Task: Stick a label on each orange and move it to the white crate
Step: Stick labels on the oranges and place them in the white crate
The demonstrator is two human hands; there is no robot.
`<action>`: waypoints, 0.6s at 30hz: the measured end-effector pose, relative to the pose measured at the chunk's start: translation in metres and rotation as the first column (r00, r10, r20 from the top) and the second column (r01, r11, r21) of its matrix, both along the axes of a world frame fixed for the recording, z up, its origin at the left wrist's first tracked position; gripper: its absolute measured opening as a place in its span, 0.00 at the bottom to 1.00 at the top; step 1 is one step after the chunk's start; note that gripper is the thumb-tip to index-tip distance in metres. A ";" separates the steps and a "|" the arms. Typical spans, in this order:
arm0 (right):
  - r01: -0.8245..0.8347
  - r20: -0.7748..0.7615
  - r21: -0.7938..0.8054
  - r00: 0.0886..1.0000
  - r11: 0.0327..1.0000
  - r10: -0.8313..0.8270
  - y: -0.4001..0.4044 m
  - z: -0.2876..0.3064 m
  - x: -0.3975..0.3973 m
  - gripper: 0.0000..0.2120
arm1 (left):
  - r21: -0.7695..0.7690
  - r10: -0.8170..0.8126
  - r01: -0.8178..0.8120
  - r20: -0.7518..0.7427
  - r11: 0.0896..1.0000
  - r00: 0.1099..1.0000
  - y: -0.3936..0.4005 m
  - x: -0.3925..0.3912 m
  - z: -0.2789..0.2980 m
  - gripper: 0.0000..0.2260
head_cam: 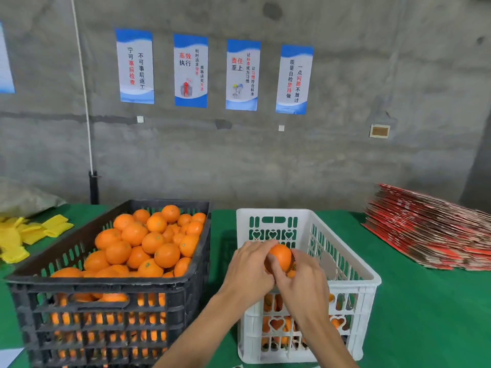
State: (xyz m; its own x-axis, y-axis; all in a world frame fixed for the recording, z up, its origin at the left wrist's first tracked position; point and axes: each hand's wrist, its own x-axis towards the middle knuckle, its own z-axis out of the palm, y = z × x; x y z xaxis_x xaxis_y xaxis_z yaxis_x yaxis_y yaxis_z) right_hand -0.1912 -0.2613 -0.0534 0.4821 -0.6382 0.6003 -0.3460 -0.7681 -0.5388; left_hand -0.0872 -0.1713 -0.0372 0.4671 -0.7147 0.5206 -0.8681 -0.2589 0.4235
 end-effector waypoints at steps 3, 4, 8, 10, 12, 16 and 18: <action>0.007 -0.082 -0.036 0.997 0.999 -0.010 -0.005 -0.002 0.010 0.23 | 0.021 -0.013 0.015 -0.118 1.000 0.993 0.004 0.005 0.009 0.31; -0.033 -0.059 -0.038 0.998 0.999 0.030 0.000 0.001 0.015 0.25 | -0.002 -0.004 0.004 -0.133 1.000 0.991 0.010 0.009 0.011 0.30; -0.278 0.058 -0.024 0.959 0.960 0.279 0.044 0.017 0.051 0.22 | -0.091 0.085 -0.091 -0.066 0.992 0.994 0.057 0.036 0.023 0.24; -0.359 0.076 -0.018 0.930 0.933 0.360 0.070 0.022 0.073 0.20 | -0.117 0.142 -0.144 -0.026 0.983 0.990 0.087 0.052 0.026 0.21; -0.424 0.085 0.002 0.903 0.906 0.422 0.094 0.026 0.095 0.20 | -0.076 0.249 -0.250 -0.024 0.965 0.968 0.119 0.071 0.028 0.19; -0.511 0.015 0.003 0.859 0.859 0.511 0.131 0.027 0.130 0.21 | 0.409 0.565 -0.493 -0.069 0.768 0.822 0.186 0.124 0.037 0.18; -0.530 -0.046 0.017 0.846 0.848 0.531 0.141 0.026 0.143 0.23 | 0.632 0.655 -0.463 -0.094 0.621 0.750 0.213 0.148 0.048 0.17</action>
State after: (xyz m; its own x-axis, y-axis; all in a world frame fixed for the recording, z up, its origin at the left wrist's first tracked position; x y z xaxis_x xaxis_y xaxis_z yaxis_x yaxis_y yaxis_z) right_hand -0.0485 -0.1199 -0.0276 0.7753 -0.2794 0.5665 0.0888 -0.8398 -0.5356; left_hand 0.0607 0.0420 0.0104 0.9272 -0.3622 -0.0953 -0.3310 -0.9115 0.2440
